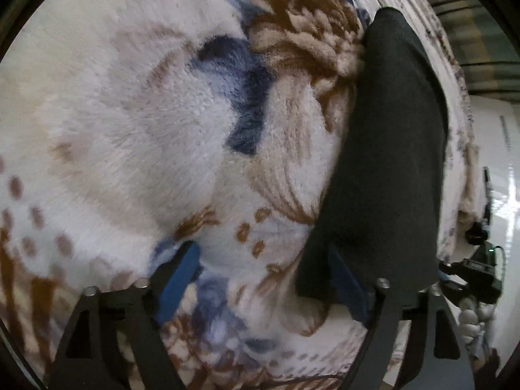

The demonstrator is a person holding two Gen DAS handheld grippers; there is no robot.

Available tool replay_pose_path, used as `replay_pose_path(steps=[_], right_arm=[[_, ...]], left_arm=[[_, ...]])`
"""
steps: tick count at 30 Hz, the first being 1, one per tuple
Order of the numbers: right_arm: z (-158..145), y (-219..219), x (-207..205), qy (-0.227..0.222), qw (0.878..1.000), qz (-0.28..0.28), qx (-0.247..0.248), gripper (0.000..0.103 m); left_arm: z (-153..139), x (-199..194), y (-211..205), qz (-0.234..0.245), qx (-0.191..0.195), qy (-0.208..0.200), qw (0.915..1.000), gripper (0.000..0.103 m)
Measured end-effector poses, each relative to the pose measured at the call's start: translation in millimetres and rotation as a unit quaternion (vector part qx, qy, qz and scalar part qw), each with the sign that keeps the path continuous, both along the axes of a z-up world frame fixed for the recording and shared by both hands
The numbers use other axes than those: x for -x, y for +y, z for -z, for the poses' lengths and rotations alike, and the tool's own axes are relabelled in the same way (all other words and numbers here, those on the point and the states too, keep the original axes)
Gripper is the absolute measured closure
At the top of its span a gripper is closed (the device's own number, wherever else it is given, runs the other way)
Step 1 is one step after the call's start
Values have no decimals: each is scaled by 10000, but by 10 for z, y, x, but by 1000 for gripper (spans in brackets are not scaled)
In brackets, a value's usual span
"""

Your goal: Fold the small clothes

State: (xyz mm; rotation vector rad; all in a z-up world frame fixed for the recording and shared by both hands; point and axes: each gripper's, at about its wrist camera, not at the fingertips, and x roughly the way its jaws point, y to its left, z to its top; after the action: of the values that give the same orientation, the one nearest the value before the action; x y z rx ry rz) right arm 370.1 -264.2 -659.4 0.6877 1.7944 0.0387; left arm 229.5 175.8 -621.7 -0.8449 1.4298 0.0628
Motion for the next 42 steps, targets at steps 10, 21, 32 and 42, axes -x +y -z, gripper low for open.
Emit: replay_pose_path(steps=[10,21,32,42], right_arm=[[-172,-16,-318,-612,9957,-459,-516,47],[378,36,-1016,-871,9698,-629,-2188,35],[608,1059,-1140,-526,9256,-1828,-3274,34],[261,1183,-1072,-777,9406,-1804,-2769,78]], left_arm=[[205,262,330,-2064,1043,-328,9723,0],[-418,-778,165,-190,-140,-1095,9937,0],[-212,-1426,-504,1328,-417,-1235,9825,7],[-572,-1594,-499,1058,48,-1231,9867,78]])
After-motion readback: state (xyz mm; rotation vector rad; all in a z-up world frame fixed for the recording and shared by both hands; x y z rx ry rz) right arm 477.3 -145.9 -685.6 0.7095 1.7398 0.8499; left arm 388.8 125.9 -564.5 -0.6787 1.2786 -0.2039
